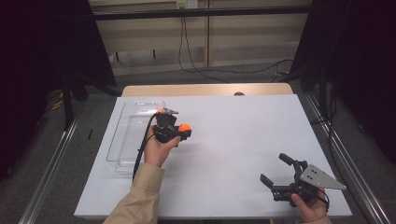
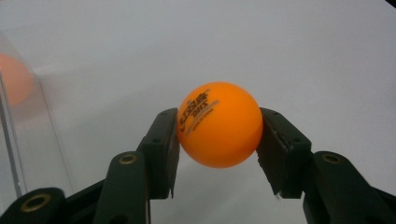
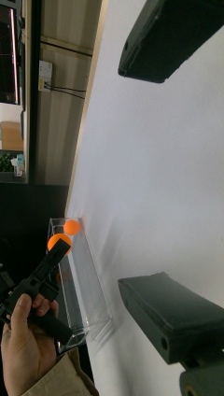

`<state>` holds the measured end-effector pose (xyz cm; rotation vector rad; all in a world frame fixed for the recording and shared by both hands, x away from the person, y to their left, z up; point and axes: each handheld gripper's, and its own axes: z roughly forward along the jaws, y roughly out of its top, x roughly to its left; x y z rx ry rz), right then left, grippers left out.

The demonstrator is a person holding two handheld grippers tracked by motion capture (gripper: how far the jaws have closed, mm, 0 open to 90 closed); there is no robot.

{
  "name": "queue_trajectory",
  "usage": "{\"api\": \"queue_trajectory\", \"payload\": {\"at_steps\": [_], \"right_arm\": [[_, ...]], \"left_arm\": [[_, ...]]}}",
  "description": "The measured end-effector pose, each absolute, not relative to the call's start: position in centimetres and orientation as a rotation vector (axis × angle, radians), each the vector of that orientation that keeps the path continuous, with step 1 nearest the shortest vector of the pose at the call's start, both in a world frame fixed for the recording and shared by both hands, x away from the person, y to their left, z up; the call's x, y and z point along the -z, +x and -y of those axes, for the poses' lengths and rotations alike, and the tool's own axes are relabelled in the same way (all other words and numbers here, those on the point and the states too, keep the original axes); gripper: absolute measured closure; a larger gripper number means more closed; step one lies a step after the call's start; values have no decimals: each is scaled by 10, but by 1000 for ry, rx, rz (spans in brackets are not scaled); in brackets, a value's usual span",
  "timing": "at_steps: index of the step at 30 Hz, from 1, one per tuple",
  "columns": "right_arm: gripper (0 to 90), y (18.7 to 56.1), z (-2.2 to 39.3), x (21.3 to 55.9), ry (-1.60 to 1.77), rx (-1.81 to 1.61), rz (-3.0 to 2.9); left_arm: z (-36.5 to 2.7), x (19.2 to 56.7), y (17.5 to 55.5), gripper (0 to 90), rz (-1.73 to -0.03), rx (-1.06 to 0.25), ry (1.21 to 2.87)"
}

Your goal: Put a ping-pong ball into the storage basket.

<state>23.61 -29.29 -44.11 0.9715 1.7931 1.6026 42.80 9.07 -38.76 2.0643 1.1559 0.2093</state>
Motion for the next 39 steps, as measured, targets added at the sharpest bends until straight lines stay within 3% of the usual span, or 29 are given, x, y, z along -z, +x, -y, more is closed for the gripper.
{"api": "queue_trajectory", "payload": {"at_steps": [39], "right_arm": [[8,236,293,441,970,-1605,-1791]], "left_arm": [[-106,376,429,510,-1177,-212,2051]]}}
